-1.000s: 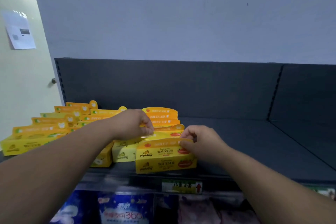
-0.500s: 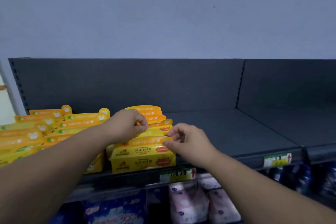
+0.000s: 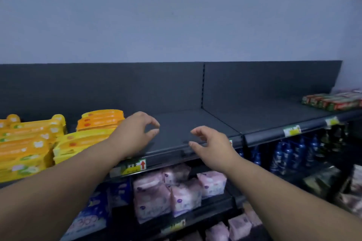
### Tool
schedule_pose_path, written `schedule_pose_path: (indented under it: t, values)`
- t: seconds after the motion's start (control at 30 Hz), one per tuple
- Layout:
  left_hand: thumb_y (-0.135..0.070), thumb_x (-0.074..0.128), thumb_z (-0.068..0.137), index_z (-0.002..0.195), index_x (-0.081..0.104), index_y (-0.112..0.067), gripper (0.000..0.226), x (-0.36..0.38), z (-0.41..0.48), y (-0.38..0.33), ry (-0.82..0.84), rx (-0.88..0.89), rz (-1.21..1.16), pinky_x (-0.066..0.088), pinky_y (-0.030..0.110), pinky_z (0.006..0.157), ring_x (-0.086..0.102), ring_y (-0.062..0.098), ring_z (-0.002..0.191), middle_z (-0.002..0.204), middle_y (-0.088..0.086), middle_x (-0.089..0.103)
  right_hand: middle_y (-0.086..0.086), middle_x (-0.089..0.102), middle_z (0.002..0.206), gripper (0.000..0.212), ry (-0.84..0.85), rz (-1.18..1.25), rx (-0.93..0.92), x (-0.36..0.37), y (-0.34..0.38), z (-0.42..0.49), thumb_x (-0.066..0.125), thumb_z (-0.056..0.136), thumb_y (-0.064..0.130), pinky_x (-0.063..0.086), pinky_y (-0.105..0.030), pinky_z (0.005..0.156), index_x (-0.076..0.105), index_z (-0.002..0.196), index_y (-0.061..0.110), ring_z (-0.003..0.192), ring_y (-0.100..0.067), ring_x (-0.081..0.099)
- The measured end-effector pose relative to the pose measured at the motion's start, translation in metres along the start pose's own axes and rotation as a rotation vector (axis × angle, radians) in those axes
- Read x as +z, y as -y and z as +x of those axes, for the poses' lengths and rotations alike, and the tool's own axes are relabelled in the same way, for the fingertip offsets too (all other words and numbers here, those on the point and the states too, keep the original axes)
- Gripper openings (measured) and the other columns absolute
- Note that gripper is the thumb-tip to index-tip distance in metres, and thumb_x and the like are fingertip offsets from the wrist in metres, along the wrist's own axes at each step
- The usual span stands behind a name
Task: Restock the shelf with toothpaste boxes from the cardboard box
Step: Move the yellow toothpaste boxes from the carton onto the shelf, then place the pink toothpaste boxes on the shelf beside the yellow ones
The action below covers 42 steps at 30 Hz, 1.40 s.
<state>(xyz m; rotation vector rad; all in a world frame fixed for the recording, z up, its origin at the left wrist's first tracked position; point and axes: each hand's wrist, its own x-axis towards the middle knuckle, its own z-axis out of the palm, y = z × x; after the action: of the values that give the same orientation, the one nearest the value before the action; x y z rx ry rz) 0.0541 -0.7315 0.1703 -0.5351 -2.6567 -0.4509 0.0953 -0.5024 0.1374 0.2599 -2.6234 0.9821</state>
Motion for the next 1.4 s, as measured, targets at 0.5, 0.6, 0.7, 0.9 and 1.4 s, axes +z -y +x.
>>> schedule_pose_path:
  t: [0.5, 0.6, 0.7, 0.9, 1.4]
  values:
    - [-0.048, 0.058, 0.089, 0.134, 0.045, -0.033, 0.049, 0.156, -0.024, -0.341, 0.205, 0.310, -0.244, 0.041, 0.034, 0.102, 0.045, 0.016, 0.123, 0.138, -0.007, 0.041, 0.006, 0.055, 0.130, 0.043, -0.207, -0.313, 0.416, -0.230, -0.190, -0.213, 0.064, 0.089, 0.041, 0.045, -0.027, 0.092, 0.054, 0.129, 0.027, 0.112, -0.014, 0.056]
    - [-0.048, 0.056, 0.090, 0.137, 0.041, -0.033, 0.052, 0.175, -0.025, -0.388, 0.254, 0.377, -0.270, 0.039, 0.033, 0.102, 0.043, 0.015, 0.124, 0.138, -0.008, 0.039, 0.004, 0.057, 0.127, 0.041, -0.249, -0.328, 0.494, -0.255, -0.215, -0.244, 0.065, 0.089, 0.037, 0.045, -0.029, 0.093, 0.056, 0.128, 0.025, 0.115, -0.016, 0.055]
    - [-0.048, 0.056, 0.090, 0.140, 0.039, -0.033, 0.054, 0.196, -0.020, -0.426, 0.287, 0.432, -0.274, 0.039, 0.034, 0.103, 0.042, 0.016, 0.125, 0.138, -0.008, 0.038, 0.006, 0.056, 0.129, 0.040, -0.288, -0.361, 0.567, -0.271, -0.242, -0.267, 0.064, 0.089, 0.037, 0.042, -0.027, 0.096, 0.056, 0.127, 0.026, 0.119, -0.015, 0.052]
    - [-0.049, 0.054, 0.090, 0.140, 0.037, -0.033, 0.055, 0.250, 0.009, -0.474, 0.366, 0.503, -0.287, 0.037, 0.037, 0.105, 0.040, 0.017, 0.128, 0.140, -0.007, 0.037, 0.004, 0.046, 0.142, 0.058, -0.353, -0.432, 0.804, -0.288, -0.302, -0.287, 0.065, 0.086, 0.046, 0.045, -0.035, 0.099, 0.046, 0.138, 0.029, 0.125, -0.017, 0.049]
    - [-0.041, 0.059, 0.089, 0.138, 0.041, -0.029, 0.054, 0.399, 0.105, -0.509, 0.672, 0.569, -0.401, 0.042, 0.035, 0.099, 0.044, 0.017, 0.122, 0.138, -0.005, 0.038, -0.003, 0.051, 0.135, 0.055, -0.412, -0.416, 1.232, -0.280, -0.431, -0.254, 0.065, 0.089, 0.039, 0.051, -0.035, 0.091, 0.046, 0.138, 0.024, 0.112, -0.021, 0.057]
